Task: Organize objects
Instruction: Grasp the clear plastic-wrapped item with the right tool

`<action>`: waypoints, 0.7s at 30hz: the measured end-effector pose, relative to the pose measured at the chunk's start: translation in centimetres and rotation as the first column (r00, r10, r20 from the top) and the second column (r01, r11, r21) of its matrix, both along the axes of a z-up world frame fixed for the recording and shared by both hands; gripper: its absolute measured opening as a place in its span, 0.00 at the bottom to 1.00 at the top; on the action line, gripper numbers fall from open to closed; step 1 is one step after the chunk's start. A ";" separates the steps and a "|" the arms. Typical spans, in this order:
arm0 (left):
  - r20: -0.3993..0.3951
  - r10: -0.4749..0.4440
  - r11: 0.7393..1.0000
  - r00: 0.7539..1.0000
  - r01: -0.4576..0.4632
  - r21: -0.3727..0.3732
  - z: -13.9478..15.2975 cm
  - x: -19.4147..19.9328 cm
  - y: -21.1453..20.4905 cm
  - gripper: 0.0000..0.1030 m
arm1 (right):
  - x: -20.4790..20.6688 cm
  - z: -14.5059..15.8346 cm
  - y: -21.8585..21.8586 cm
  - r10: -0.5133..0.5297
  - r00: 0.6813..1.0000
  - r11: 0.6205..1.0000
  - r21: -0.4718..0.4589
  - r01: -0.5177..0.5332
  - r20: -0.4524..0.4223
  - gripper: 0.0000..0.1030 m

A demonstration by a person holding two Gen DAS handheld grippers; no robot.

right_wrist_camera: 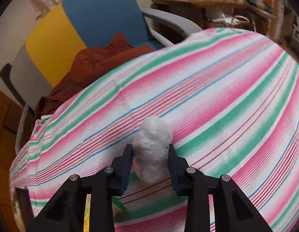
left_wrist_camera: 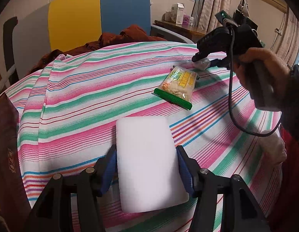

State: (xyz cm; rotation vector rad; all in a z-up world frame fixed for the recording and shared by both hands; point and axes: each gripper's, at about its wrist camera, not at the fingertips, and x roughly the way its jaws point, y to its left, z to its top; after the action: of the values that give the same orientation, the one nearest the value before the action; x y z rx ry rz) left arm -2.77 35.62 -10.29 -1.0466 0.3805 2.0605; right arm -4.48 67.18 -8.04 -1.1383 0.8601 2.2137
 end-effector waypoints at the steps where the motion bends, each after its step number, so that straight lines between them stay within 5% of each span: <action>1: -0.002 0.001 1.000 1.000 -0.001 0.000 0.0 0.0 0.0 0.58 | 0.0 0.2 -0.2 0.007 1.000 1.000 0.006 -0.007 -0.003 0.34; 12: 0.001 0.003 1.000 1.000 -0.003 -0.010 0.3 0.0 0.1 0.56 | 0.9 3.2 -4.4 0.082 0.996 0.995 0.057 -0.083 0.021 0.34; 21: -0.023 -0.019 1.000 1.000 0.019 0.025 4.7 2.4 -1.7 0.56 | 3.6 6.2 -9.8 0.173 0.984 0.982 0.077 -0.170 -0.031 0.34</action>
State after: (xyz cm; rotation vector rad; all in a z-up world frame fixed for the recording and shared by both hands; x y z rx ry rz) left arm -0.40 33.95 -5.61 -1.0015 0.3738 2.0570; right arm -0.93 57.36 -1.85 -1.1781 0.7115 2.3924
